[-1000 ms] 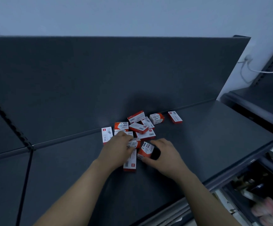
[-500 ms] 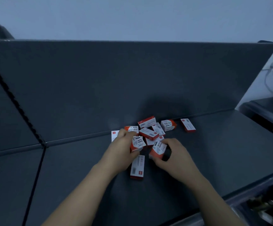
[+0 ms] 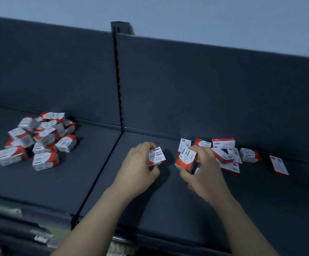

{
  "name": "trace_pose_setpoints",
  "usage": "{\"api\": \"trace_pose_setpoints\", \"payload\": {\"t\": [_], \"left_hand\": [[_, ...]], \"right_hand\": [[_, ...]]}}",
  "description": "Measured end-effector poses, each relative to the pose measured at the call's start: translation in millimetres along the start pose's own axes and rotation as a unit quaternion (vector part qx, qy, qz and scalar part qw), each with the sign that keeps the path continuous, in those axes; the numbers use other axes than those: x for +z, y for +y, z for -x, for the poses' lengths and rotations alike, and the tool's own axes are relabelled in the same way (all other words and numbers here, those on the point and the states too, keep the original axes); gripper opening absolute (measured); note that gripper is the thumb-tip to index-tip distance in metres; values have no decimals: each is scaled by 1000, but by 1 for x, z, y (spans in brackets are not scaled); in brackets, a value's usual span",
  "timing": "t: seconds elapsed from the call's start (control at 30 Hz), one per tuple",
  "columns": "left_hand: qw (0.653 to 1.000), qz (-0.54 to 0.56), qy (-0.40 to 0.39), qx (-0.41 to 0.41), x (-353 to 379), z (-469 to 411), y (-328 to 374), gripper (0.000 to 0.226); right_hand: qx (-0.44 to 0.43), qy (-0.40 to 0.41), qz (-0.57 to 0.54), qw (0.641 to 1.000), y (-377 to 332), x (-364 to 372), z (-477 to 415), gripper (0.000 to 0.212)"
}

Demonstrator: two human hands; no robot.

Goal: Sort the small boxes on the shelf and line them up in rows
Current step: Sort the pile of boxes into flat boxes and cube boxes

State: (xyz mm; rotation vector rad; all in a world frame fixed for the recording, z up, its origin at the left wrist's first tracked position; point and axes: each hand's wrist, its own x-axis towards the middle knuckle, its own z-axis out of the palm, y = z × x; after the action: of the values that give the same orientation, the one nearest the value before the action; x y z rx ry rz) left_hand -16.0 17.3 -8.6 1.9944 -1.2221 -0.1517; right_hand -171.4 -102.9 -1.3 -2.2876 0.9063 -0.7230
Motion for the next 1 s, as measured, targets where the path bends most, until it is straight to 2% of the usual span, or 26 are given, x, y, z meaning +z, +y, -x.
{"api": "trace_pose_setpoints", "payload": {"t": [0.2, 0.33, 0.5, 0.73, 0.93, 1.0], "left_hand": [[997, -22, 52, -55, -51, 32, -34, 42], [992, -19, 81, -94, -94, 47, -65, 44], [987, -56, 91, -120, -156, 58, -113, 50], [986, -111, 82, -97, -234, 45, -181, 55], [985, -145, 76, -62, -257, 10, -211, 47], [983, -160, 77, -54, -258, -5, -218, 47]], "right_hand": [[-59, -29, -39, 997, -44, 46, -2, 50], [-74, -77, -47, 993, -89, 81, -8, 50], [-74, -94, -61, 991, -144, 137, -13, 42], [-33, -83, -63, 994, -202, 202, -28, 50], [-24, -65, -37, 997, -222, 228, -50, 38], [-17, -65, -29, 997, -222, 235, -61, 45]]}}
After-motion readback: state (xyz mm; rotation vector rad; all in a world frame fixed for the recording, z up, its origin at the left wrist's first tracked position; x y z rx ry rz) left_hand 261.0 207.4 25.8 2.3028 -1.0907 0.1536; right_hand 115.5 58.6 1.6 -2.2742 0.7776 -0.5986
